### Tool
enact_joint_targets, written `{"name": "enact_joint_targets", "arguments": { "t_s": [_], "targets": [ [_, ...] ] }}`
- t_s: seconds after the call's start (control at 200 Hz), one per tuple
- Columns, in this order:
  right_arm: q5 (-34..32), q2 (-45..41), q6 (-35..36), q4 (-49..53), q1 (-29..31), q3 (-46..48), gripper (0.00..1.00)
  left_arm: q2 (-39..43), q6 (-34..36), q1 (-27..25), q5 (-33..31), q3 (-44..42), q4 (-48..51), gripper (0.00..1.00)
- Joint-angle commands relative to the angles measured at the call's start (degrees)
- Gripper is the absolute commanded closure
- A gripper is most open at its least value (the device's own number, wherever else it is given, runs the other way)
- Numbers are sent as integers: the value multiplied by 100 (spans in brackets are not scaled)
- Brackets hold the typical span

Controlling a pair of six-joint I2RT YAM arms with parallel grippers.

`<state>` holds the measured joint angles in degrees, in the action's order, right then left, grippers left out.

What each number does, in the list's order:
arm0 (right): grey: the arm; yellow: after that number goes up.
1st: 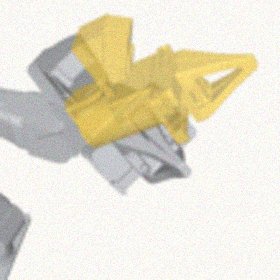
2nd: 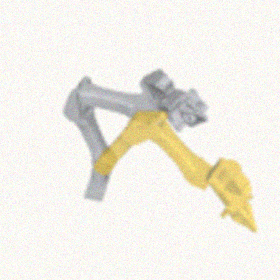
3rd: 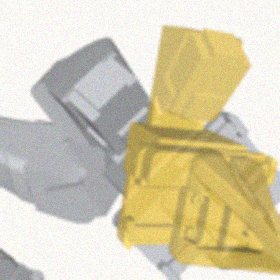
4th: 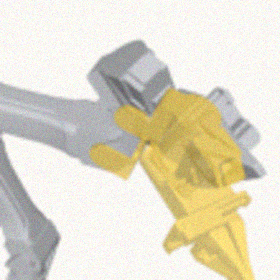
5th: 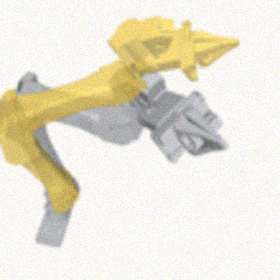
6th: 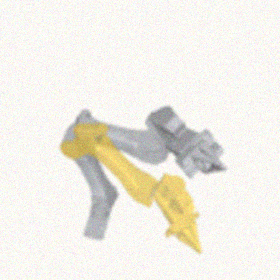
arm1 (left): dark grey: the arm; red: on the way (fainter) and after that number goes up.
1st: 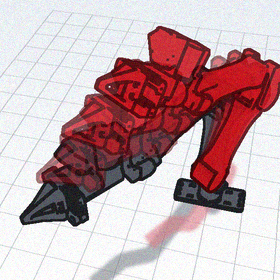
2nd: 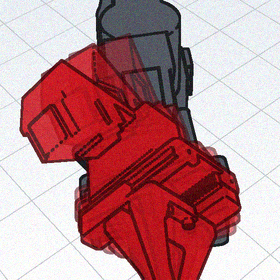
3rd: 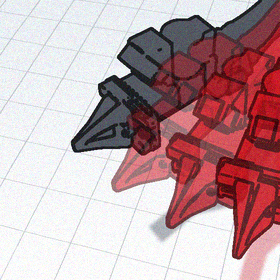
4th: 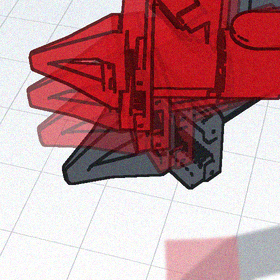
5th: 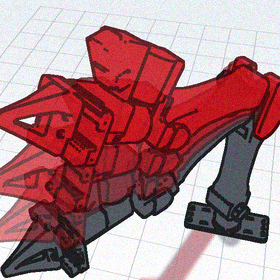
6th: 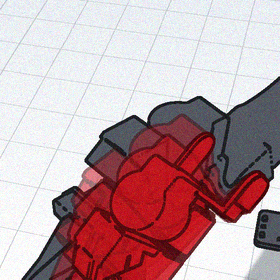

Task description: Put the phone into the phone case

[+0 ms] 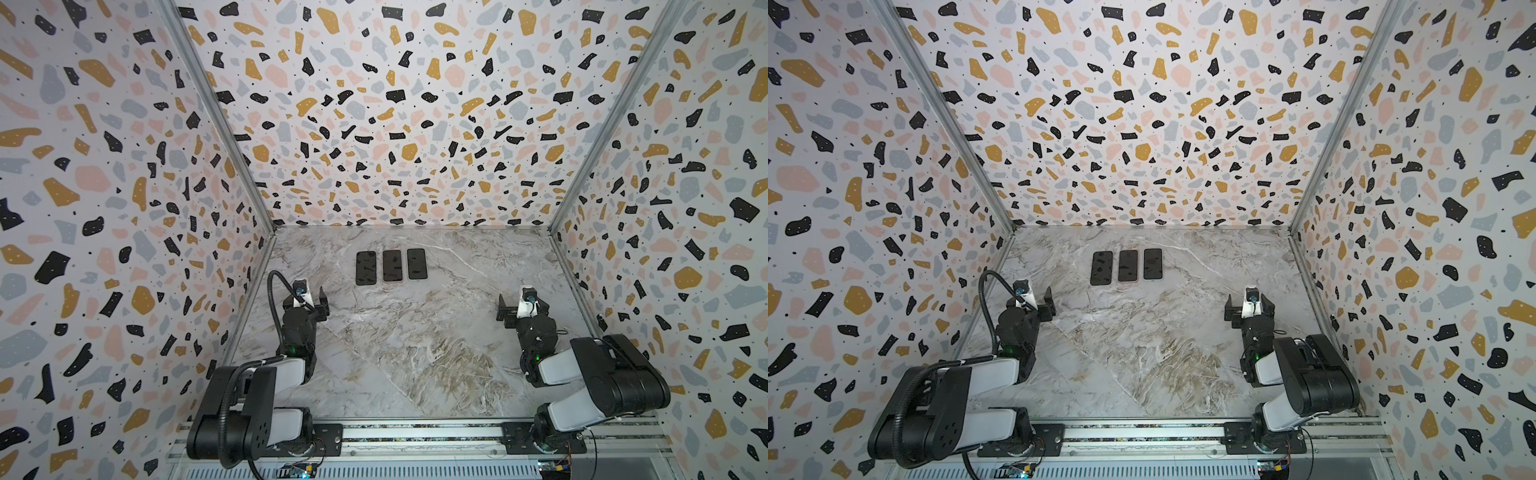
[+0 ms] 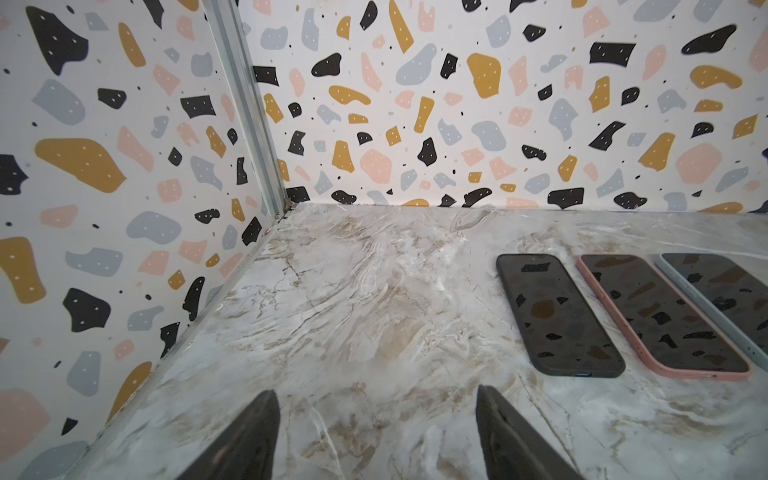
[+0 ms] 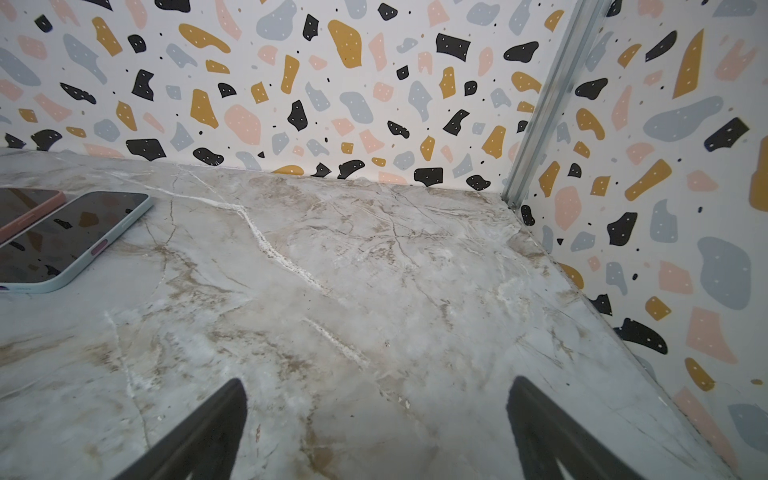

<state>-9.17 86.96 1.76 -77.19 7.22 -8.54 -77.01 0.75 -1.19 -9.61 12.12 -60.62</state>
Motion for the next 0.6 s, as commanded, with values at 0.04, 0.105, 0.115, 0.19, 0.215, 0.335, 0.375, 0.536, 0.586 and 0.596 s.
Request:
{"name": "enact_joint_targets", "arguments": {
  "t_s": [0.04,0.105,0.115,0.19,0.215,0.335,0.375,0.536,0.586,0.596],
  "targets": [
    [55,-41,-55,-113,-15,-135,1,-310,275,54,44,-73,-750,26],
    [64,-33,-60,-105,-23,-131,1,-459,216,88,5,-17,-786,23],
    [69,-35,-61,-104,-20,-135,1,-469,202,92,1,-17,-805,22],
    [105,-39,-70,-70,-42,-149,1,-555,51,104,-325,-14,-816,11],
    [136,-30,-77,-48,-54,-164,1,-646,-9,118,-408,-75,-1038,9],
    [282,-30,-96,46,-120,-209,1,-688,-23,163,-343,-39,-988,6],
    [369,-31,-111,66,-149,-227,1,-703,-27,163,-350,-59,-1043,7],
    [548,-15,-142,263,-233,-285,1,-764,-154,163,-740,62,-882,5],
    [647,1,-125,334,-253,-337,1,-775,-155,163,-757,62,-881,4],
    [698,-2,-119,355,-262,-347,1,-772,-155,163,-754,62,-881,4]
  ]
}}
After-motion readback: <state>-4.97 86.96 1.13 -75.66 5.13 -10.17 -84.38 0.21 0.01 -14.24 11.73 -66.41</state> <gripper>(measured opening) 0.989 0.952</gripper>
